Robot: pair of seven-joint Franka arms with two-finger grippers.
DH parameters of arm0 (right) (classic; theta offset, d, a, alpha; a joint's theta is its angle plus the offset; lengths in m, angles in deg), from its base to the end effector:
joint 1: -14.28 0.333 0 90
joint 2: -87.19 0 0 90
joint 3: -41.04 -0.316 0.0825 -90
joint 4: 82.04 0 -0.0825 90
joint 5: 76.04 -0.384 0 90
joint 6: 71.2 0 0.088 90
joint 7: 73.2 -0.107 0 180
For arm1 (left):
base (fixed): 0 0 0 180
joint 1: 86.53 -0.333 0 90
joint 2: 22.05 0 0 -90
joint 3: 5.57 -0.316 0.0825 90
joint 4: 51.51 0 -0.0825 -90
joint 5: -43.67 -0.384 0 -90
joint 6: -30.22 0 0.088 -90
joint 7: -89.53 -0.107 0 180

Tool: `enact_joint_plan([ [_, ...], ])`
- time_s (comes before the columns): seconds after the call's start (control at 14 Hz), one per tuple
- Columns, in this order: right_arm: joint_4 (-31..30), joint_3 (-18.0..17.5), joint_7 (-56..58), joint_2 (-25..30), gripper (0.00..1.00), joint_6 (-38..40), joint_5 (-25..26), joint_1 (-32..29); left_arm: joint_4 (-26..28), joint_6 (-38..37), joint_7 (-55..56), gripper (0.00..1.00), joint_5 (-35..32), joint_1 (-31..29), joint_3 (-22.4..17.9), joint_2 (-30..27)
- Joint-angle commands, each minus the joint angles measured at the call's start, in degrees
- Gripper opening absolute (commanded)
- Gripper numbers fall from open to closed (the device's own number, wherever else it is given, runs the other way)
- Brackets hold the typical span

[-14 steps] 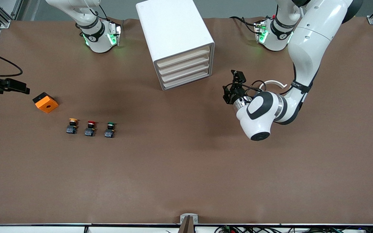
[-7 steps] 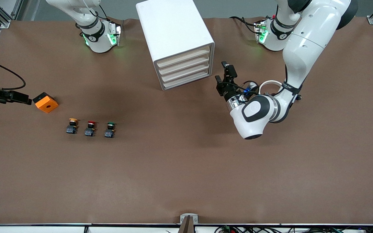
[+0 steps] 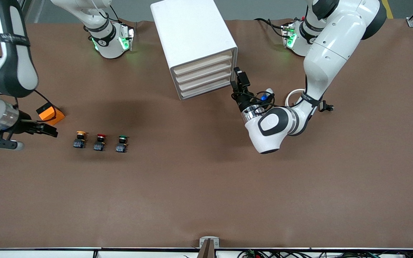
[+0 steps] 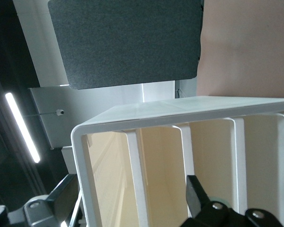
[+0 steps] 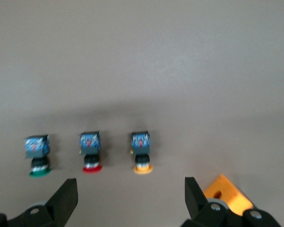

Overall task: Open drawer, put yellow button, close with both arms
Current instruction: 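Grasp the drawer front with the left gripper while the right grasps the yellow button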

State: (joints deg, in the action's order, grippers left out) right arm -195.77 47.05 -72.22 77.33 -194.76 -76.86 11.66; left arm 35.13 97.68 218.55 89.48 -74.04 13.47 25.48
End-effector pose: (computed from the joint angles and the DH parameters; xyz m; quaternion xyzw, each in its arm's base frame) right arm 0.5825 -0.0861 0.3800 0.9976 -0.0699 0.0000 0.0030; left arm 0.4785 -0.3673 0.2261 -0.4433 -0.5728 0.5728 0.3837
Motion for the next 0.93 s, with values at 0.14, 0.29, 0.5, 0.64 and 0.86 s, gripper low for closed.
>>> enact_joint_plan([
  [0.14, -7.1, -0.5, -0.7, -3.8, 1.00, -13.0, -0.5, -0.3, -1.6, -1.2, 3.3, 0.79, 0.8, 3.0, -0.7, 1.0],
  [0.29, -10.9, -0.4, -0.7, -5.3, 1.00, -20.4, -0.5, -0.2, -1.6, -1.1, 3.4, 0.68, 0.9, 4.1, -0.7, 1.1],
  [0.5, -12.7, -0.5, -0.7, -8.4, 1.00, -27.0, -0.4, -0.2, -1.6, -1.1, 3.7, 0.60, 1.0, 4.9, -0.6, 1.1],
  [0.64, -13.2, -0.5, -0.7, -10.9, 1.00, -30.5, -0.4, -0.3, -1.4, -1.2, 5.0, 0.60, 1.1, 5.5, -0.6, 1.1],
  [0.86, -14.7, -0.5, -0.7, -12.1, 1.00, -33.0, -0.4, -0.3, -1.2, -1.2, 5.3, 0.60, 2.3, 6.3, -0.6, 1.1],
])
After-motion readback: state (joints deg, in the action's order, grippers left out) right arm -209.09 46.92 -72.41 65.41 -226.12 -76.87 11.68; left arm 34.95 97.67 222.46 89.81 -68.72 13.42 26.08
